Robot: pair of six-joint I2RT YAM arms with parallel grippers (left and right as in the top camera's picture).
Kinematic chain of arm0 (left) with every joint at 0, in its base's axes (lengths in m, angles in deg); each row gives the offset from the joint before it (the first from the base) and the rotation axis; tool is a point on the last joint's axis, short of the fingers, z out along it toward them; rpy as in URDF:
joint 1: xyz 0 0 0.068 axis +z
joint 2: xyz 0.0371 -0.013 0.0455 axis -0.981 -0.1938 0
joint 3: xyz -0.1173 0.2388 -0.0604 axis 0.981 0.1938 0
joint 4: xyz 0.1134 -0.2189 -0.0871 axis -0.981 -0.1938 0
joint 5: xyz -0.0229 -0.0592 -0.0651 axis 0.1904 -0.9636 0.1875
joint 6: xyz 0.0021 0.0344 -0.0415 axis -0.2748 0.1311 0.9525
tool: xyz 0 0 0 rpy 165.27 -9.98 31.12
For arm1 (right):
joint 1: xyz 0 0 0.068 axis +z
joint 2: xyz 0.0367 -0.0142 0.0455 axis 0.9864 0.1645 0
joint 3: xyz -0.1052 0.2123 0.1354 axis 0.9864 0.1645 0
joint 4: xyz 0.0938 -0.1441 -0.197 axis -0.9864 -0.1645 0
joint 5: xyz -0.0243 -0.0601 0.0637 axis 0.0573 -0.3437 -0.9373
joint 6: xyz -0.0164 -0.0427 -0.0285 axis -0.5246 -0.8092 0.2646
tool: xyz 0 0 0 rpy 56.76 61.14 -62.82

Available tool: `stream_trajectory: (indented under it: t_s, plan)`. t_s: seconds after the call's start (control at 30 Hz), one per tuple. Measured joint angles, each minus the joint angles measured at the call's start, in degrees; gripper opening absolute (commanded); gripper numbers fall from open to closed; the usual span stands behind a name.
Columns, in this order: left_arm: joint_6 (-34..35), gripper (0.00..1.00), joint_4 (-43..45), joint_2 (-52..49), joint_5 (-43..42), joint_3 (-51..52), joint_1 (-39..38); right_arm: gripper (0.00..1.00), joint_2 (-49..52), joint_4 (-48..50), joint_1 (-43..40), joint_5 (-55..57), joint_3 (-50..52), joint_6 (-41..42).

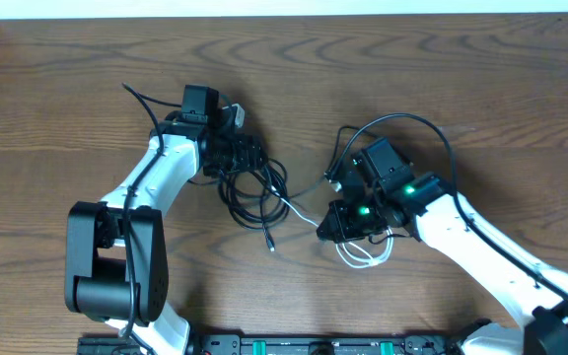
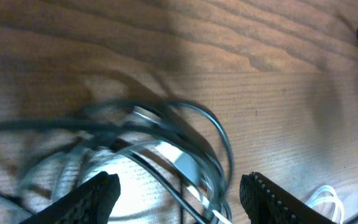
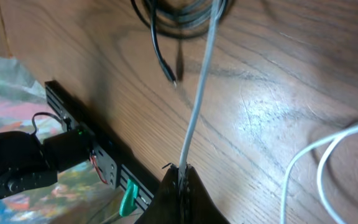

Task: Untangle cables
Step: 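Pull the white cable right and down away from the black coil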

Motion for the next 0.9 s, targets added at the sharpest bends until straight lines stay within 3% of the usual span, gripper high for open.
stream_trajectory:
  t_s: [0.3, 0.53, 0.8, 0.9]
  plan:
    - [0.68, 0.67, 0.50, -0.52, 1.31, 0.00, 0.00, 0.01, -1.01, -9.49, 0.04, 11.32, -0.11, 1.05]
    - [1.09, 0.67, 0.48, -1.20, 1.31, 0.00, 0.00, 0.01, -0.98, -7.08, -1.51, -5.81, -2.27, -10.01]
    - [1.09, 0.67, 0.33, -1.20, 1.31, 0.00, 0.00, 0.01, -0.98, -8.35, -4.35, -10.51, -6.99, -15.54]
    - [1.09, 0.67, 0.33, -1.20, 1.31, 0.00, 0.00, 0.01, -0.98, -13.09, -4.35, -8.92, -7.58, -17.09]
